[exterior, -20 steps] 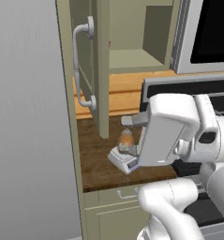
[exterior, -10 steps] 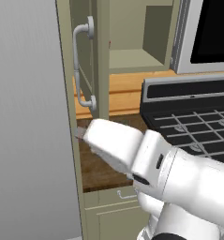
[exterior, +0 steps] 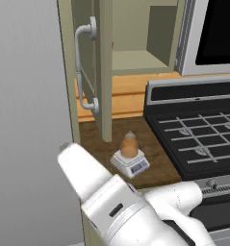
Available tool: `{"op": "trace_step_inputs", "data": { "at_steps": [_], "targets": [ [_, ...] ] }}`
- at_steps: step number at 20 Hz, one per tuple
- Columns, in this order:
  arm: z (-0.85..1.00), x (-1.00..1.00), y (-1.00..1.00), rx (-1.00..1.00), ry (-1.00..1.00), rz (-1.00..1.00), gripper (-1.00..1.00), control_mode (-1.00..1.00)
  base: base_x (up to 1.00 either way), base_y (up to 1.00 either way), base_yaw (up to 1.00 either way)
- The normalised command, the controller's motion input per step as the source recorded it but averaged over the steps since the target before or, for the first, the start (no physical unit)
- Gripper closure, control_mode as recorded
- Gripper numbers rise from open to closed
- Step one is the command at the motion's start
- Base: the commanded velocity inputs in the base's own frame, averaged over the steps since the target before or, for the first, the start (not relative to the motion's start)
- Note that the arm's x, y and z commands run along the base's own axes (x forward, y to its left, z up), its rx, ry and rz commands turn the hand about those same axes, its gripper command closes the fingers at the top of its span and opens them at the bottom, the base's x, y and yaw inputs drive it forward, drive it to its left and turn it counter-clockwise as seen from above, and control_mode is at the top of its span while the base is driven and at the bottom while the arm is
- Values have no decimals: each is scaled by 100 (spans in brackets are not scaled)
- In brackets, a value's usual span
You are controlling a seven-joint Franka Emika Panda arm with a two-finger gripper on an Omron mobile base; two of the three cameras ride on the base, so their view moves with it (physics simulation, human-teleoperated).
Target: Pick the honey bottle and place it on the digital scale for weighing, and close the cabinet.
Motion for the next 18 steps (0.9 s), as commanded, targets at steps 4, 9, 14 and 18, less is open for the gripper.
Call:
{"op": "trace_step_inputs", "data": {
  "at_steps": [4,9,14,18],
  "targets": [
    [-20,52,-38,40,3,1,-100,-100,0,0,0],
    [-9,60,-21,45,15,0,-100,-100,0,0,0],
    [-7,59,0,3,2,0,-100,-100,0,0,0],
    [0,63,0,0,8,-8,-100,-100,0,0,0]
  ]
}}
